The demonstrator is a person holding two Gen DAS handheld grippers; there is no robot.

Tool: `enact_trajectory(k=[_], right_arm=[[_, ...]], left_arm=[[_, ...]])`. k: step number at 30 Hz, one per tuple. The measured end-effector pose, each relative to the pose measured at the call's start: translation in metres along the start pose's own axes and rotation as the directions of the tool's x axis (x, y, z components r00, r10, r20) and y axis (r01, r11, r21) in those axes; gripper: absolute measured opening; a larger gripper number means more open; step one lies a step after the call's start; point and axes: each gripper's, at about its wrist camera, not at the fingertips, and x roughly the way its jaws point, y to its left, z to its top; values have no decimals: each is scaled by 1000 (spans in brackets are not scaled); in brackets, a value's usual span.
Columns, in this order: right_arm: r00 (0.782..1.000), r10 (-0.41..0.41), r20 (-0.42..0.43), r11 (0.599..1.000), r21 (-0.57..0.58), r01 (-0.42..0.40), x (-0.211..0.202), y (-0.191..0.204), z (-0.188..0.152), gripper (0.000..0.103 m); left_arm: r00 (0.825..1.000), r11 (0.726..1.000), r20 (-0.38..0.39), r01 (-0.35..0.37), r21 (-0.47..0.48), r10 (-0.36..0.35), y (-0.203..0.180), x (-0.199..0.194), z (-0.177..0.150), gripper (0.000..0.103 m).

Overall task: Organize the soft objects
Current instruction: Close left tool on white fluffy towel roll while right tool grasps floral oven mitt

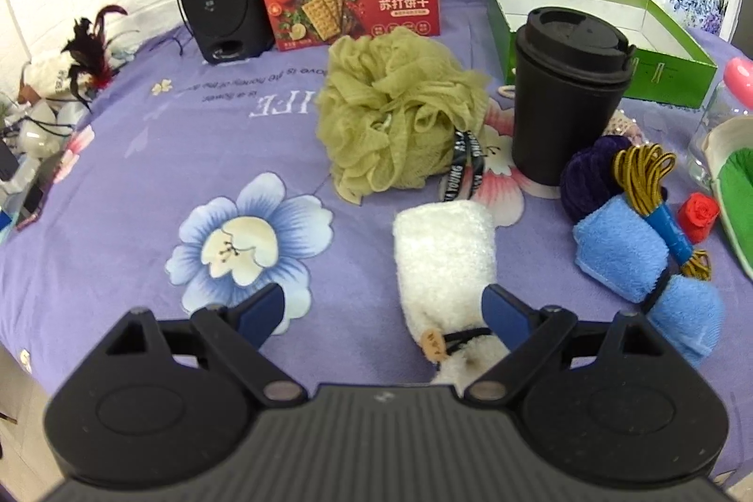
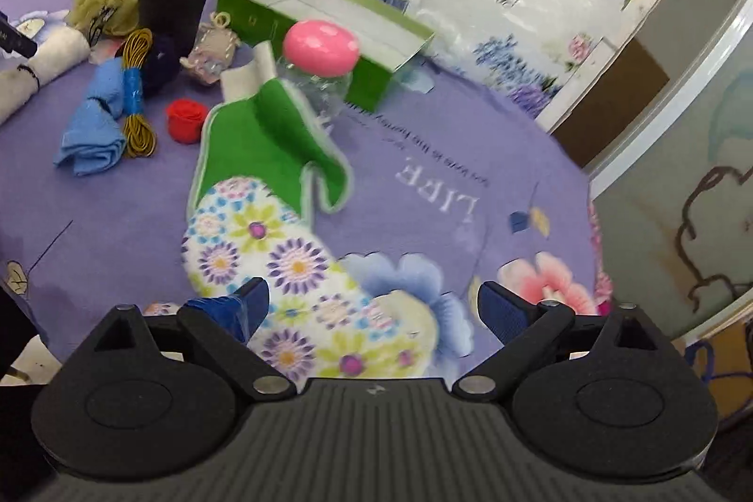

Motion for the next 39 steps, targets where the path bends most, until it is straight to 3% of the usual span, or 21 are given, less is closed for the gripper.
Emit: enact_trajectory(k=[3, 6, 11, 17, 21, 25, 28, 31, 32, 35, 39], right_arm=[[986, 165, 12, 985, 50, -165, 2, -11, 0, 83], [962, 273, -5, 962, -3, -273, 27, 6, 6, 83], [940, 327, -91, 927, -162, -338, 63, 30, 14, 82], [900, 383, -207, 866, -261, -428, 98, 34, 14, 83], [837, 483, -255, 828, -178, -532, 116, 29, 18, 84], [798, 563, -215, 810, -51, -585, 121, 18, 6, 87], [807, 566, -168, 815, -37, -578, 117, 21, -1, 88], [825, 545, -148, 834, -11, -552, 115, 27, -3, 89], [829, 540, -144, 837, -6, -546, 113, 28, -3, 89], [835, 535, -124, 842, 2, -539, 112, 29, -8, 90], [842, 528, -108, 848, 13, -530, 112, 25, -10, 91]], left_arm=[[1000, 1000, -18, 24, 7, -23, 0, -2, 2, 91], [1000, 999, -21, 4, 36, -3, -1, -9, 2, 91], [998, 998, -25, -51, 32, 52, 2, -16, 1, 91], [996, 997, -57, -68, 42, 70, -4, -9, 1, 91], [996, 997, -64, -53, 57, 56, -8, -10, -1, 91], [999, 998, -42, -11, 68, 14, 0, -19, -3, 91], [997, 997, -66, 51, 58, -47, 5, -15, 0, 91], [981, 985, -116, 164, 53, -157, -1, -7, 0, 91], [978, 981, -118, 180, 71, -170, -7, -4, -1, 91], [988, 986, -125, 108, 128, -92, -22, 11, 0, 91], [962, 973, -198, 209, 96, -187, -28, 30, -2, 91]])
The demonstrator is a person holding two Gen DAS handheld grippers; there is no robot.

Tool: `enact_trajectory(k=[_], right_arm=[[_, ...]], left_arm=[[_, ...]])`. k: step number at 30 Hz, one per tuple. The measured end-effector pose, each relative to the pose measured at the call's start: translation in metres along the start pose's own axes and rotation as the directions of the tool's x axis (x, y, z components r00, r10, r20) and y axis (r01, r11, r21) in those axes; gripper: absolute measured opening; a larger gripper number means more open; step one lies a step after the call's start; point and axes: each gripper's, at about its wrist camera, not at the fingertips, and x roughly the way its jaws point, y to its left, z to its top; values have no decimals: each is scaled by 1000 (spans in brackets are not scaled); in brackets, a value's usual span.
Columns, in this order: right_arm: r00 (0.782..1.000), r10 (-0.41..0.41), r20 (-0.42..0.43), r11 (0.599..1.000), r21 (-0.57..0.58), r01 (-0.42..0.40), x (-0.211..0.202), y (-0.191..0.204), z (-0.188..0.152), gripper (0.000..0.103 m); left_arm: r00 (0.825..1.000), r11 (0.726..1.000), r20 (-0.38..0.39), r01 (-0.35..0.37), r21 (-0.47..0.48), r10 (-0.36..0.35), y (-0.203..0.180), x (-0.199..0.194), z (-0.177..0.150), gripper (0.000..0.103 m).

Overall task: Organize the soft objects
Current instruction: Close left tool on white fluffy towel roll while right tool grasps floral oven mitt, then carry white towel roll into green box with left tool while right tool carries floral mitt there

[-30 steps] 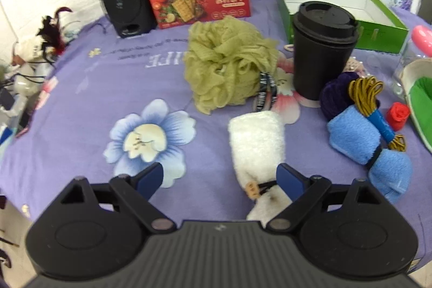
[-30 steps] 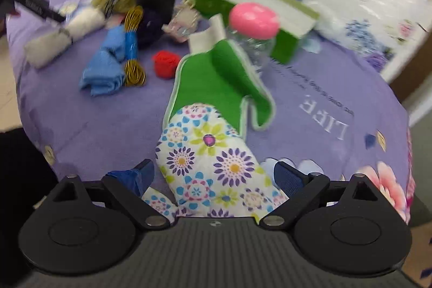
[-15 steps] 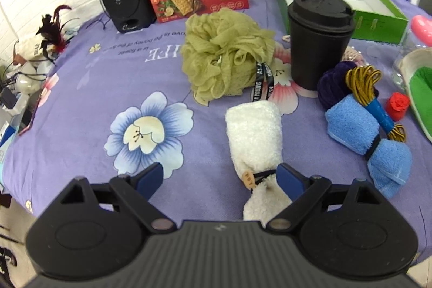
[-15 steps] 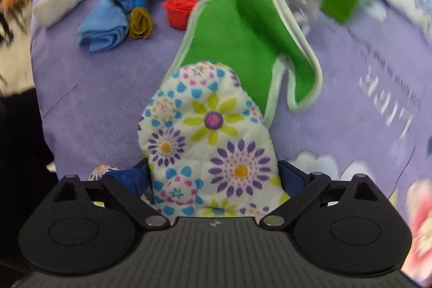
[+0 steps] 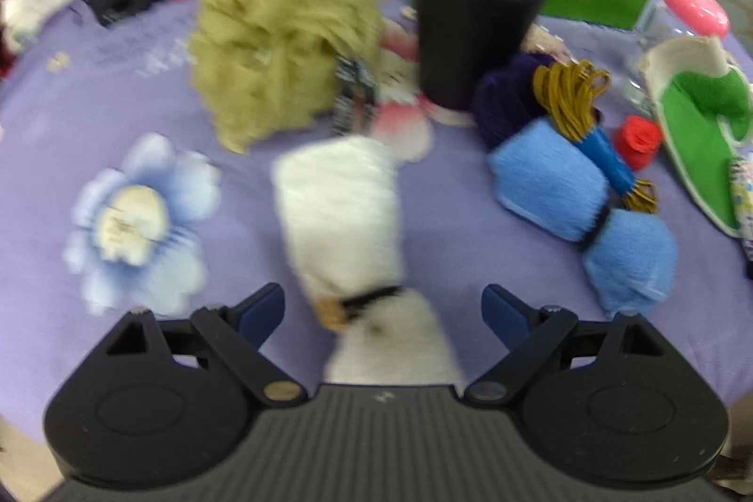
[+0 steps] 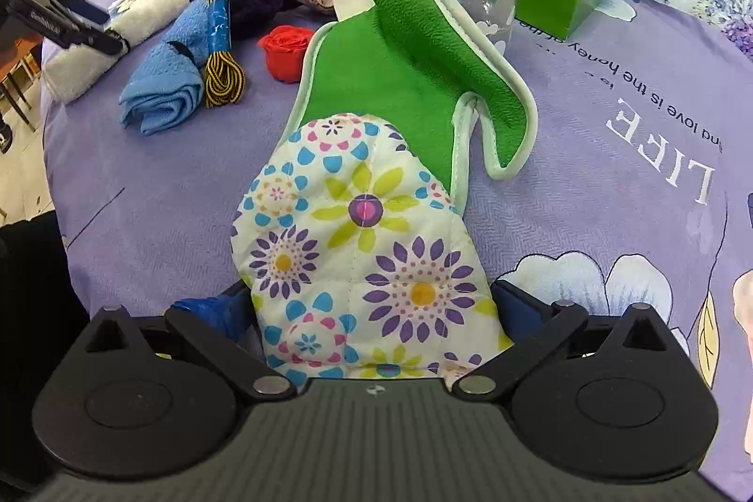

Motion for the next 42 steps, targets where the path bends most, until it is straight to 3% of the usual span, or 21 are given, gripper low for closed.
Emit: enact_trajectory(k=[6, 8, 9, 12, 14, 16, 18, 26, 31, 37, 40, 42], right_arm=[[999, -9, 32, 1000, 16, 9, -2, 3, -5, 91], [999, -10, 51, 1000, 26, 8, -1, 1, -6, 91], [998, -15, 54, 999, 31, 14, -2, 1, -7, 90], [997, -46, 55, 997, 59, 43, -8, 7, -11, 84], [996, -68, 62, 995, 72, 64, -15, 13, -15, 71], [994, -82, 74, 994, 80, 76, -26, 19, -19, 39], [992, -100, 82, 991, 97, 92, -36, 22, -24, 29], [970, -123, 208, 981, 171, 88, -83, 26, -15, 25], [936, -161, 312, 978, 176, 110, -115, 10, 26, 25], [877, -231, 421, 969, 176, 170, -131, -33, 116, 26], [874, -234, 425, 968, 186, 168, -115, -63, 169, 26], [888, -213, 407, 972, 184, 149, -96, -81, 204, 26]], left_arm=[[999, 1000, -23, -23, 12, 23, -8, 13, -7, 86], [1000, 1000, -29, -4, -8, 4, -5, 9, -6, 66], [1000, 1000, -24, -13, -11, 13, -4, 6, -6, 48], [1000, 1000, -20, -21, -20, 20, -3, 0, -7, 39], [1000, 999, -5, -28, -18, 28, -3, -6, -11, 38], [1000, 999, 10, -18, -29, 18, 1, -13, -13, 38], [999, 999, 30, -19, -41, 20, 5, -22, -13, 38], [990, 1000, 144, 2, -27, 2, 15, -77, 7, 37], [980, 999, 198, 32, -5, -31, 20, -101, 52, 38], [956, 997, 291, 24, 73, -44, 7, -107, 156, 38], [950, 993, 305, 32, 117, -67, -8, -92, 212, 38], [953, 989, 288, 56, 135, -93, -17, -73, 248, 38]])
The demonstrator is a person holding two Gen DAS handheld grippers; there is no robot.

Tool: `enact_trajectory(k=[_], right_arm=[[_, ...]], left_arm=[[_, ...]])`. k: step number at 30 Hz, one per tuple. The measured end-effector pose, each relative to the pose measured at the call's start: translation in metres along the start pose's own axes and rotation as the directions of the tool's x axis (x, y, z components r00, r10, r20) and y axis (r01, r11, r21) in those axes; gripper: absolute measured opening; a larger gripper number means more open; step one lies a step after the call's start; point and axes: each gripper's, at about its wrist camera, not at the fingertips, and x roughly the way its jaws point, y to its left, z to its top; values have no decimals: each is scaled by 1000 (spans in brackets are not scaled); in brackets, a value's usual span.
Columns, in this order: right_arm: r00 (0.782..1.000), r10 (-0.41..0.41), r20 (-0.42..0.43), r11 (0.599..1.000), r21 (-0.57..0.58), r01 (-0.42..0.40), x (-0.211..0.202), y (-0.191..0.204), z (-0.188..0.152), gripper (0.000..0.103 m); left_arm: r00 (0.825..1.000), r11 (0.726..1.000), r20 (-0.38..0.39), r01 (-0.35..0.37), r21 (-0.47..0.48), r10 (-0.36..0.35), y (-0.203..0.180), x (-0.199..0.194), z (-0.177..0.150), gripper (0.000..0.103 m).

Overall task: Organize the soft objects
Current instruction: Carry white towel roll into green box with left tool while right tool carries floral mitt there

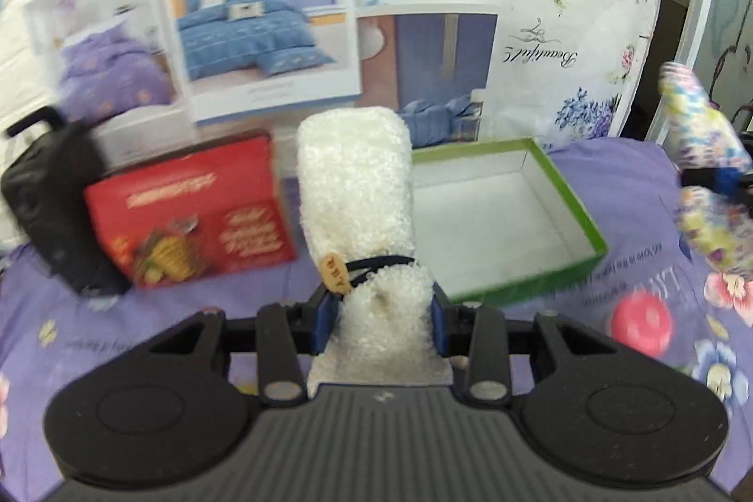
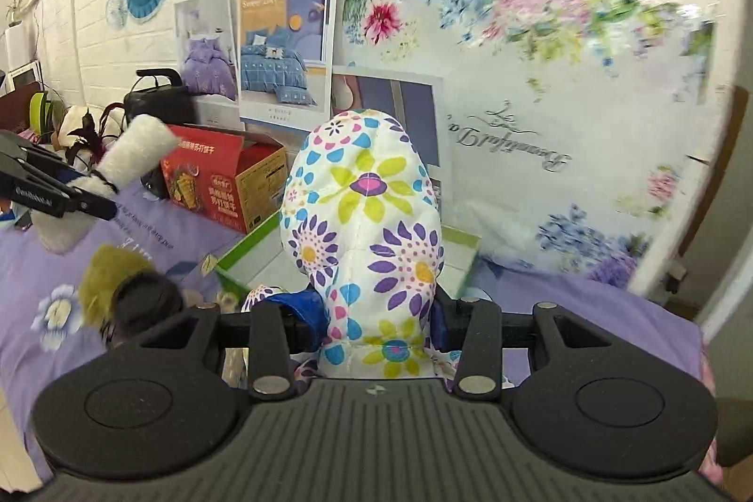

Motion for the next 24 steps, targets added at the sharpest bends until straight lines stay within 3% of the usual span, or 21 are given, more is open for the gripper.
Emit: enact_trajectory(k=[6, 8, 10, 12, 15, 21, 22, 24], right_arm=[[992, 30, -124, 999, -42, -35, 107, -3, 37, 29], [986, 54, -158, 998, -33, -60, 136, -3, 35, 32], [975, 73, -210, 997, -9, -76, 162, -4, 32, 35], [965, 66, -255, 998, 3, -67, 182, -5, 27, 39], [965, 68, -255, 997, -1, -71, 193, -1, 24, 46], [982, 61, -177, 998, 24, -58, 191, -1, 39, 58], [977, 66, -201, 998, 26, -63, 195, -1, 41, 59], [944, 73, -323, 997, 0, -77, 212, 2, 38, 61]], left_arm=[[996, 999, -83, -18, 42, 21, -14, 96, 48, 39], [994, 998, -111, -12, 60, 19, -15, 121, 52, 51], [993, 998, -119, -17, 62, 24, -15, 140, 55, 86], [995, 998, -90, -40, 55, 45, -13, 149, 56, 97], [995, 998, -83, -44, 40, 47, -9, 151, 56, 97], [994, 995, -58, -88, 46, 91, -6, 136, 51, 97], [994, 995, -52, -91, 48, 94, -5, 133, 51, 97], [995, 994, -35, -96, 47, 97, -4, 126, 50, 97]])
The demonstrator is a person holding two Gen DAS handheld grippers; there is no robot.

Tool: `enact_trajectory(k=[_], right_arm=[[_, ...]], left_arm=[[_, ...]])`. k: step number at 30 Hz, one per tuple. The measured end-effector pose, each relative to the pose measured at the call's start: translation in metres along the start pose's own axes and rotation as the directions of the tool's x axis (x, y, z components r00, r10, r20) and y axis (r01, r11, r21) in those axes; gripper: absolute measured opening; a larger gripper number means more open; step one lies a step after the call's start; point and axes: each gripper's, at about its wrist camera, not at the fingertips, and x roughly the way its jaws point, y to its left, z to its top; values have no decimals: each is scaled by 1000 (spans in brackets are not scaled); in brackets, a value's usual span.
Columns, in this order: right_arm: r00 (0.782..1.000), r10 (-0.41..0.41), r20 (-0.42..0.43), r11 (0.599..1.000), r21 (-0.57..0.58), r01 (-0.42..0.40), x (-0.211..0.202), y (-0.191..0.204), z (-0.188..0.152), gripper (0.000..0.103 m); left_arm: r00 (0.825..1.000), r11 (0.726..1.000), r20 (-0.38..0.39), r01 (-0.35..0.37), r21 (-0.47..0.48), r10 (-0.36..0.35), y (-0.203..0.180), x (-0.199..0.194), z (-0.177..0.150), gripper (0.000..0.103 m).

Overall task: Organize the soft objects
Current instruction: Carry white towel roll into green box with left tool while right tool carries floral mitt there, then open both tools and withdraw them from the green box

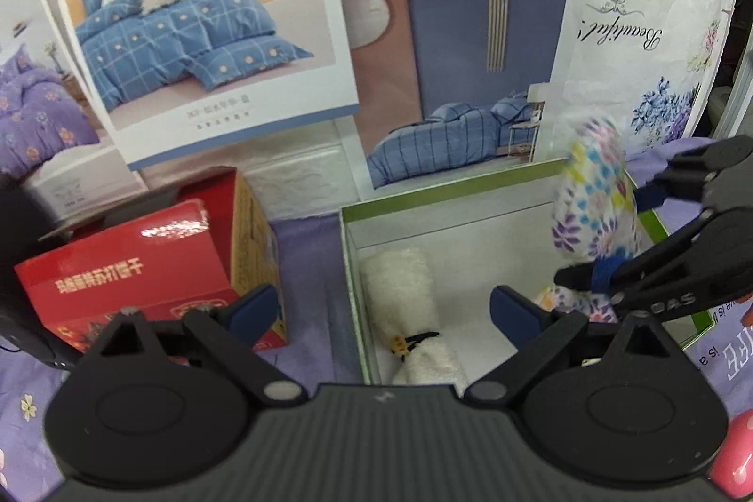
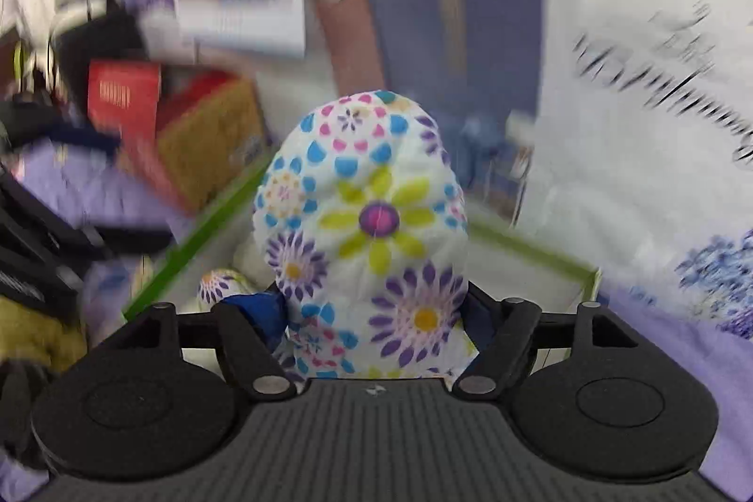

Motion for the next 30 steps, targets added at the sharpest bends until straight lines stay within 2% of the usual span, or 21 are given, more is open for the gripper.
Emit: enact_trajectory(k=[1, 3, 6, 11, 13, 14, 15, 16, 21, 26, 30], right_arm=[[999, -37, -27, 999, -13, 37, 7, 1, 0, 61], [998, -62, 31, 998, -17, 63, 0, 4, -1, 63], [996, -56, 72, 998, 19, 54, -7, 3, 2, 65], [994, -12, 107, 1000, -5, 13, -15, 10, 13, 67], [999, 16, 51, 999, -30, -15, -11, 15, 15, 68], [1000, 14, -2, 999, -44, -14, -6, 18, 16, 68], [1000, -16, -14, 998, -54, 15, -5, 22, 16, 69], [999, -41, 21, 997, -65, 43, -8, 27, 18, 69], [989, -25, 148, 999, 43, 19, -41, 19, 33, 70], [992, -38, 123, 999, 2, 38, -54, 27, 35, 70], [993, -65, 102, 998, -1, 65, -68, 26, 15, 71]], left_arm=[[1000, 1000, 6, 2, -2, -2, 2, -3, -1, 97], [1000, 1000, 15, 6, -9, -6, 6, -8, -2, 98], [1000, 1000, 19, -3, -8, 3, 9, -10, -3, 98], [1000, 1000, 21, -23, 4, 23, 11, -11, -7, 98], [999, 1000, 25, -25, -1, 25, 14, -14, -8, 98], [999, 1000, 29, -28, -8, 29, 15, -16, -9, 98], [999, 1000, 32, -27, -10, 27, 16, -18, -9, 98], [999, 1000, 35, -25, -10, 26, 18, -21, -9, 98], [998, 999, 50, -43, -10, 43, 22, -31, -9, 98], [996, 999, 71, -54, -9, 54, 25, -46, -15, 98], [996, 998, 75, -55, -18, 56, 29, -65, -28, 98]])
